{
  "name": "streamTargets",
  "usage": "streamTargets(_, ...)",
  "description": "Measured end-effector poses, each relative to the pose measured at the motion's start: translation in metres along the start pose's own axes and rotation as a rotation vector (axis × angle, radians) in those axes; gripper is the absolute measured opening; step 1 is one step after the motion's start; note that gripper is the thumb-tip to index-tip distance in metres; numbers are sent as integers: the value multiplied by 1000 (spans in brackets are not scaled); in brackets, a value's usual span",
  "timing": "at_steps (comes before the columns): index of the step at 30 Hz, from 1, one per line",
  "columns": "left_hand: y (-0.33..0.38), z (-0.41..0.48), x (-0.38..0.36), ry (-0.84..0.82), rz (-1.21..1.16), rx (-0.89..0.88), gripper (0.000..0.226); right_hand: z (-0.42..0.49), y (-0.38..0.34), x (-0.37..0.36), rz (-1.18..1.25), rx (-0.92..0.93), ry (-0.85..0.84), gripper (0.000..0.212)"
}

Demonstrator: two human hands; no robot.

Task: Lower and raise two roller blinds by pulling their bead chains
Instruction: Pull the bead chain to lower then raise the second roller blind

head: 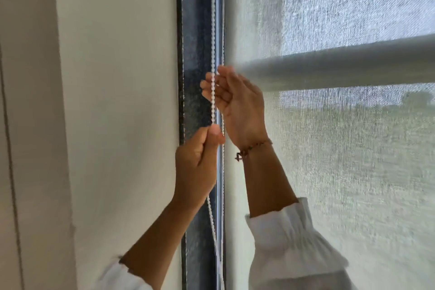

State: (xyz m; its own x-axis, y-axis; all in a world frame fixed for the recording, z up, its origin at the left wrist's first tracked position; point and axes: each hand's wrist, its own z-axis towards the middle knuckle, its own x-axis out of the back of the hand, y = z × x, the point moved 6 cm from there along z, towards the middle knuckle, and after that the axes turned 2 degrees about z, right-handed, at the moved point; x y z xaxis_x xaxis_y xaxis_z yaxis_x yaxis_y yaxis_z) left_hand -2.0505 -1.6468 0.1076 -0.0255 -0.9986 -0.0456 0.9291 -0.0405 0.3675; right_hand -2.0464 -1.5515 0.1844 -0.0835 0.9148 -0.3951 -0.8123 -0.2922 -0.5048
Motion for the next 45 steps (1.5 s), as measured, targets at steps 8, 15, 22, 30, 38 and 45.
streamTargets(8, -9, -9, 8, -24, 32, -23, 31, -2, -14, -37, 31, -56, 60, 21)
streamTargets(15, -22, 9, 15, -142, -368, 266, 47, -12, -46, -33, -58, 215, 99, 30)
streamTargets(22, 35, 95, 21, -199, -597, 377, 42, -40, -53, -35, -366, 370, 92, 26)
streamTargets(30, 121, 123, -9, -336, -715, 356, 31, -89, -39, -1, -399, 252, 86, 20)
streamTargets(38, 158, 122, -13, -281, -622, 412, 29, -128, -43, 0, -521, 249, 34, 23)
streamTargets(45, 134, 86, -16, -166, -611, 532, 42, -170, -25, 14, -681, 202, 7, 17)
